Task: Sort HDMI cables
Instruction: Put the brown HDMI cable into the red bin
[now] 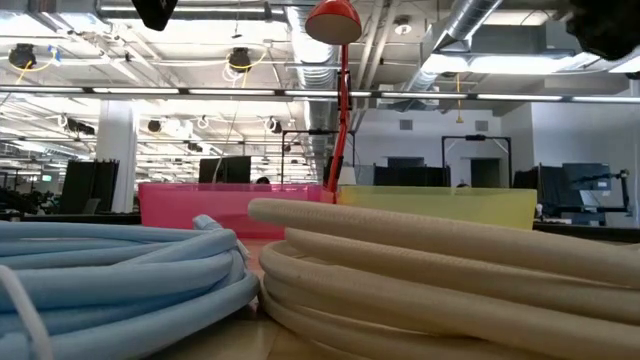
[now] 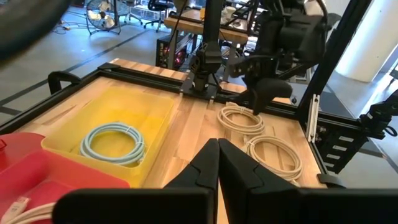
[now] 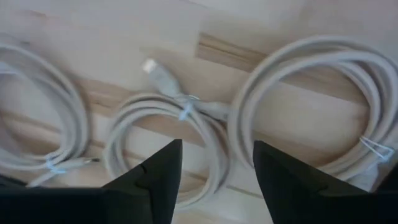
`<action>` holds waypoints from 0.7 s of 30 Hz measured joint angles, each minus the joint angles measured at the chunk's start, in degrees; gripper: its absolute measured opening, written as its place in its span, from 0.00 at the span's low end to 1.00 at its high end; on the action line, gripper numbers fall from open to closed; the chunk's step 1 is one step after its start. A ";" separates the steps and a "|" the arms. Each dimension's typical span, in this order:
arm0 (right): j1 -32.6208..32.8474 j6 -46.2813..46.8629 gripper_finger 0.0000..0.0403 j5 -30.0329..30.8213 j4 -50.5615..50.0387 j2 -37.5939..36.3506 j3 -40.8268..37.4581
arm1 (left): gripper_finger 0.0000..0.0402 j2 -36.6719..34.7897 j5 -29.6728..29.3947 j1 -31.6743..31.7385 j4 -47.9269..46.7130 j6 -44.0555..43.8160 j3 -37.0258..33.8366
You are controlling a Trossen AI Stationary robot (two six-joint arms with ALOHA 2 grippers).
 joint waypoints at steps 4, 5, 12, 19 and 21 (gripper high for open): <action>0.20 1.15 0.43 -2.38 0.05 0.02 -1.81 | 0.02 0.01 0.00 0.00 0.00 0.00 -0.01; 0.18 1.23 0.42 -2.56 0.04 0.02 -1.97 | 0.02 0.01 0.00 0.00 -0.02 0.00 -0.01; 0.13 1.19 0.40 -2.54 0.09 0.21 -2.08 | 0.02 0.01 0.01 0.00 -0.02 0.00 -0.01; 0.13 0.10 0.40 -2.56 3.43 5.85 -2.15 | 0.02 0.01 0.01 0.00 -0.02 0.00 -0.01; 0.16 -0.40 0.39 -2.56 4.44 8.13 -2.13 | 0.02 0.01 0.02 0.01 0.00 0.00 -0.01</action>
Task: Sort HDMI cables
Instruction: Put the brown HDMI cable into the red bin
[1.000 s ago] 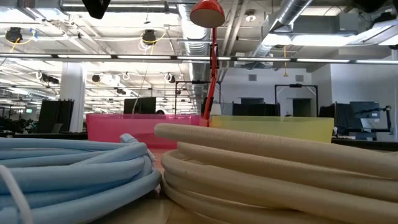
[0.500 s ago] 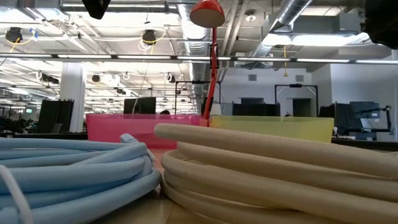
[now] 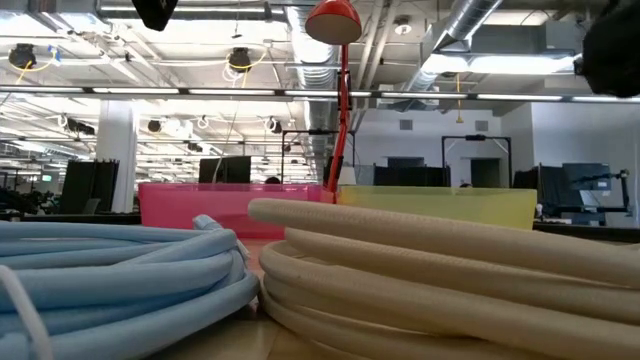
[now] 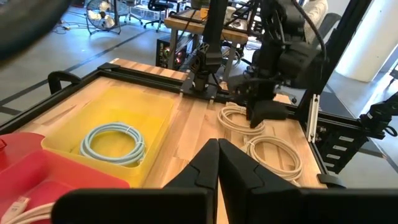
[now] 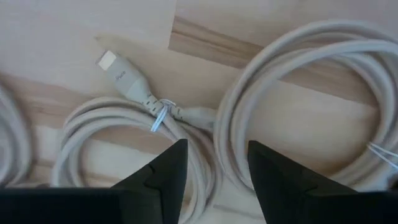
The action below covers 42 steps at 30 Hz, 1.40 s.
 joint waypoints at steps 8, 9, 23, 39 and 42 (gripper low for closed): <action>-0.02 -1.71 0.34 -0.03 0.60 7.34 -0.02 | 0.02 0.00 0.00 -0.01 -0.02 0.00 0.00; -0.02 -1.83 0.32 -0.04 0.67 7.99 -0.02 | 0.02 0.00 0.00 -0.01 0.00 0.00 0.00; 0.00 -6.49 0.06 -3.21 0.78 5.77 0.00 | 0.02 0.00 -0.01 0.01 0.00 0.00 0.00; -1.50 -11.67 0.04 9.48 0.04 -11.05 4.70 | 0.02 0.00 -0.01 0.21 -0.01 0.00 0.00; -3.54 -16.82 0.04 15.13 0.04 -11.56 8.13 | 0.02 0.00 0.00 0.21 -0.01 0.00 0.00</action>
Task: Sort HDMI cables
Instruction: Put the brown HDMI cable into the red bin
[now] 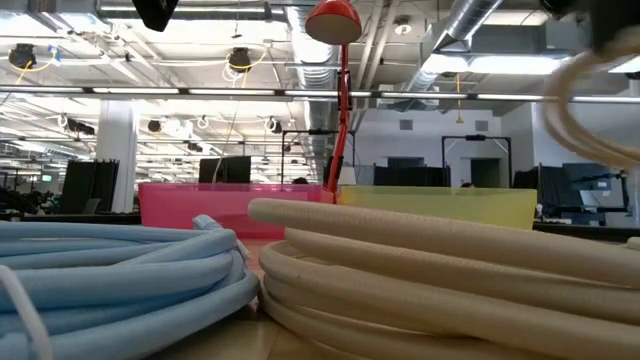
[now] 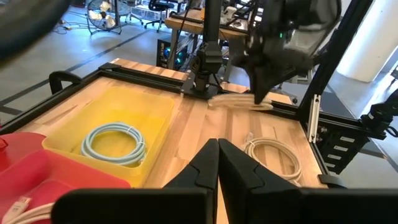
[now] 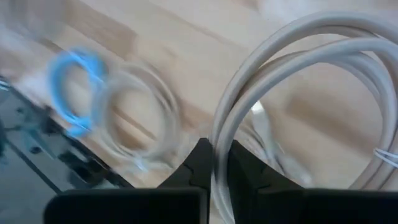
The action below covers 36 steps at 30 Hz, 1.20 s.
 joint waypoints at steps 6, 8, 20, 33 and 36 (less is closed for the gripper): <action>-5.17 -13.48 0.04 5.78 0.28 0.59 6.93 | 0.02 0.00 0.00 0.00 0.01 -0.11 0.02; -7.12 -18.35 0.04 7.06 2.34 0.55 8.37 | 0.02 0.00 0.00 0.00 0.11 -0.48 0.00; -16.39 -47.83 0.04 7.61 23.85 0.59 9.34 | 0.10 0.00 0.13 0.88 4.21 -17.06 0.02; -18.29 -65.97 0.04 9.04 34.59 4.50 9.52 | 0.39 0.00 2.39 6.99 8.24 -41.32 0.07; -18.34 -69.20 0.04 9.20 36.77 6.99 9.25 | 0.42 0.24 7.14 8.51 10.43 -44.88 0.07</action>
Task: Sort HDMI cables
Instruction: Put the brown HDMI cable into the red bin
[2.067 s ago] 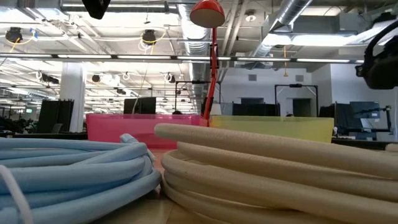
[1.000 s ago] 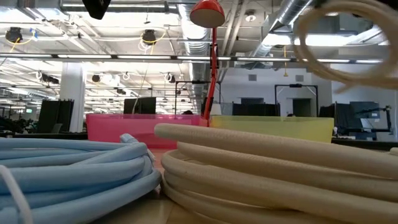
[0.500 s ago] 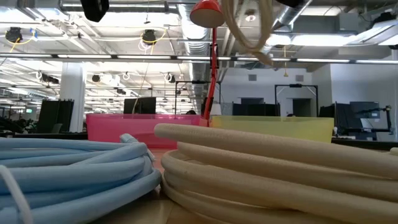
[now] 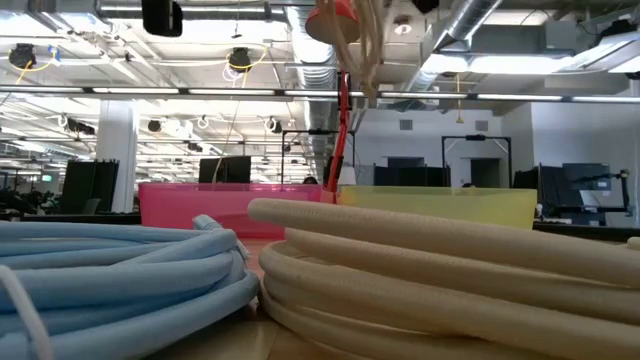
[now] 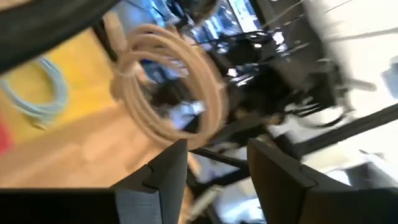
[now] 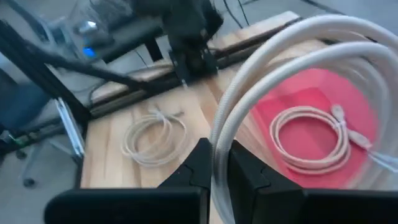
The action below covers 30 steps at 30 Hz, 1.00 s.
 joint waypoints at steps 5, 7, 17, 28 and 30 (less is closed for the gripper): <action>-0.35 -3.17 0.04 -0.31 8.14 3.81 0.20 | 0.44 1.03 4.26 1.38 2.35 -4.80 0.03; -0.42 -3.20 0.04 -0.52 8.68 4.96 0.17 | 0.45 1.51 4.59 1.39 3.02 -6.07 -0.02; -0.26 -5.76 0.04 -1.77 15.51 6.72 0.09 | 0.48 5.05 5.62 1.81 5.12 -8.32 0.00; -0.31 -6.08 0.04 -3.48 15.91 7.51 0.08 | 0.48 10.58 5.18 5.63 15.42 -8.32 0.00; -0.30 -6.08 0.04 -3.50 16.06 7.50 0.07 | 0.48 11.08 5.10 6.25 15.93 -8.33 0.00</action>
